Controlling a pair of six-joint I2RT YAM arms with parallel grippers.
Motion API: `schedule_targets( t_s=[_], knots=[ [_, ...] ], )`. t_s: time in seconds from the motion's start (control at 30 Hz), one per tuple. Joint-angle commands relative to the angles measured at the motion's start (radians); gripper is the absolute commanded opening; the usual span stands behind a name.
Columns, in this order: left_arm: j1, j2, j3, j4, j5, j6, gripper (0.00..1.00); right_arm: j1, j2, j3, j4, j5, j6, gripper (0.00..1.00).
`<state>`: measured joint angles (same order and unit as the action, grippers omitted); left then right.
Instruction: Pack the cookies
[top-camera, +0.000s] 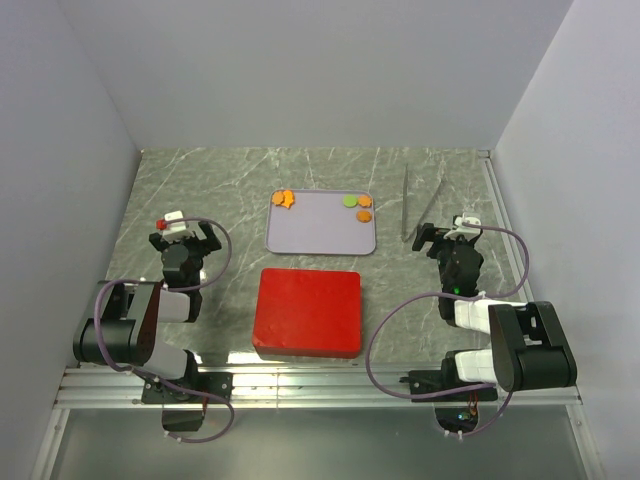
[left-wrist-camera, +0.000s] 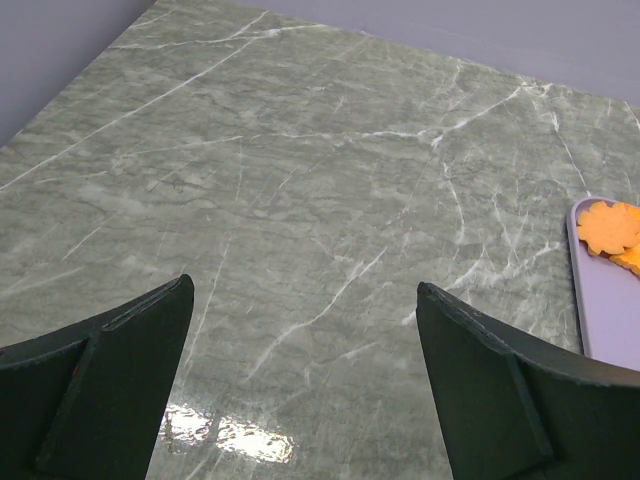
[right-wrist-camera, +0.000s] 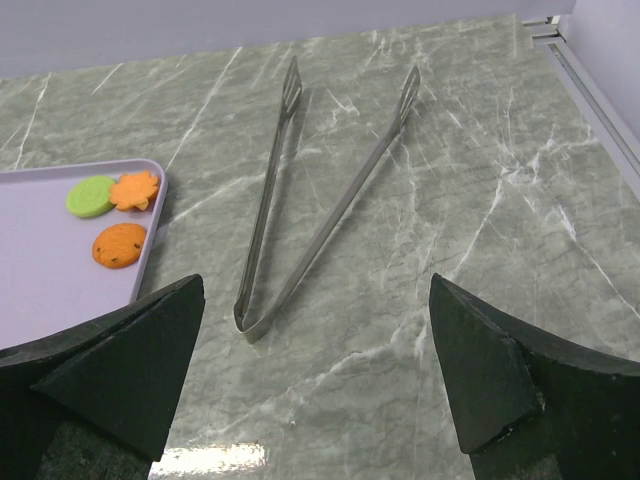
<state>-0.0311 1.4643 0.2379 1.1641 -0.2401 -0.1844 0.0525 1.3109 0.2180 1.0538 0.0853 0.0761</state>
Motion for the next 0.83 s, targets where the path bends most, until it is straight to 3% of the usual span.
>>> schedule_targets(
  t_s=[0.0,0.8],
  knots=[
    [0.003,-0.004,0.003,0.06,0.016,0.01,0.99,0.003,-0.012,0.003,0.049,0.004,-0.018,1.0],
    [0.003,-0.005,0.003,0.06,0.018,0.008,0.99,0.003,-0.015,0.003,0.048,0.005,-0.015,1.0]
  ],
)
